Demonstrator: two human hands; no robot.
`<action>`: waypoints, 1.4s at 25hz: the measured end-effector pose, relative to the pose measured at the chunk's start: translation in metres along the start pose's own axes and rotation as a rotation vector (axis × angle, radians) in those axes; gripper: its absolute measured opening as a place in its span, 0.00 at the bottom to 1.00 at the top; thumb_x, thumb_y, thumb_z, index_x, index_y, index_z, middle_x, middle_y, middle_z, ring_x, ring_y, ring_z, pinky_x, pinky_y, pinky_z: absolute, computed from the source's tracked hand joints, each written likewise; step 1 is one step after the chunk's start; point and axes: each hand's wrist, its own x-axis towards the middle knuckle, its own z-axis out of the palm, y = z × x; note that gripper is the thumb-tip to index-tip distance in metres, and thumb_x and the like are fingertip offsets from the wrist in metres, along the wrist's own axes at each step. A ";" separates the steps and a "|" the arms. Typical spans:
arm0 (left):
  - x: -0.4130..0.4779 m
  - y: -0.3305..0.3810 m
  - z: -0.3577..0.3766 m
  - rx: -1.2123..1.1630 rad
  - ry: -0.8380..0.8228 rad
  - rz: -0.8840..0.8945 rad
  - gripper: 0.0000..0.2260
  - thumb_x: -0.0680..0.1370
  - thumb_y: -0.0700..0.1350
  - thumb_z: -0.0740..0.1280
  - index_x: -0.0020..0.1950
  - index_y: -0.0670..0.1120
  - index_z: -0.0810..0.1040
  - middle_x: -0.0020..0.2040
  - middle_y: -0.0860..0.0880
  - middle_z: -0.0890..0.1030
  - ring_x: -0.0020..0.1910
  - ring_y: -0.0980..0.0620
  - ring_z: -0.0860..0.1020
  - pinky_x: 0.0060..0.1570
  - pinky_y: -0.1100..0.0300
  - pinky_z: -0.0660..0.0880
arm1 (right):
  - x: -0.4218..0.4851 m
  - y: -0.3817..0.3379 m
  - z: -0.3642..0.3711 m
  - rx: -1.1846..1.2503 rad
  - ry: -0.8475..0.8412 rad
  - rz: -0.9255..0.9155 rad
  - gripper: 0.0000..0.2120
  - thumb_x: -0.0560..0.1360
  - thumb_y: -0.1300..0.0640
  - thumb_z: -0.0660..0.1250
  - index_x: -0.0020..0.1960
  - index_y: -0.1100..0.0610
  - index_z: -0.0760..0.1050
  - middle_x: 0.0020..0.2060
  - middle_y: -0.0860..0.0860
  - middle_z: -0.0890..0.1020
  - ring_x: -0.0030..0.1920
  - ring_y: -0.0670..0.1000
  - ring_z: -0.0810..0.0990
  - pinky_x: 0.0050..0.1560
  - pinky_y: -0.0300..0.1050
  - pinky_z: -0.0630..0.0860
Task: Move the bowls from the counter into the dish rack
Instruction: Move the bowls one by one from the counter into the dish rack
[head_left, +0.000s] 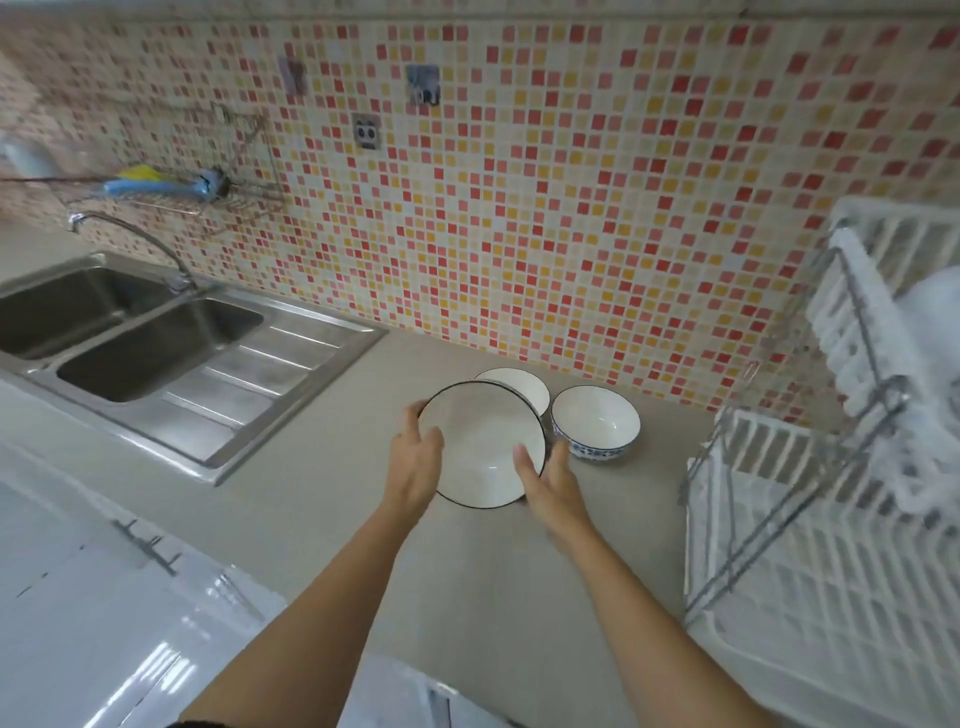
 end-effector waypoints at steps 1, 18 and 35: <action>-0.011 0.015 -0.006 -0.088 0.016 0.035 0.14 0.77 0.44 0.54 0.61 0.53 0.70 0.51 0.50 0.75 0.49 0.46 0.74 0.46 0.55 0.72 | -0.016 -0.019 -0.004 0.045 0.006 -0.041 0.21 0.73 0.38 0.60 0.59 0.46 0.60 0.57 0.38 0.75 0.60 0.48 0.75 0.64 0.57 0.73; -0.194 0.251 0.057 -0.382 -0.389 0.684 0.28 0.71 0.58 0.52 0.62 0.45 0.77 0.54 0.64 0.81 0.56 0.71 0.74 0.63 0.58 0.65 | -0.205 -0.191 -0.244 0.001 0.260 -0.856 0.36 0.67 0.36 0.66 0.70 0.43 0.58 0.62 0.35 0.73 0.61 0.32 0.74 0.58 0.27 0.71; -0.233 0.342 0.326 0.441 -0.854 0.801 0.41 0.64 0.60 0.77 0.72 0.57 0.61 0.64 0.57 0.74 0.60 0.52 0.76 0.57 0.58 0.77 | -0.190 -0.134 -0.580 -0.668 0.131 -0.388 0.62 0.55 0.49 0.82 0.78 0.47 0.47 0.75 0.39 0.58 0.73 0.43 0.63 0.73 0.44 0.63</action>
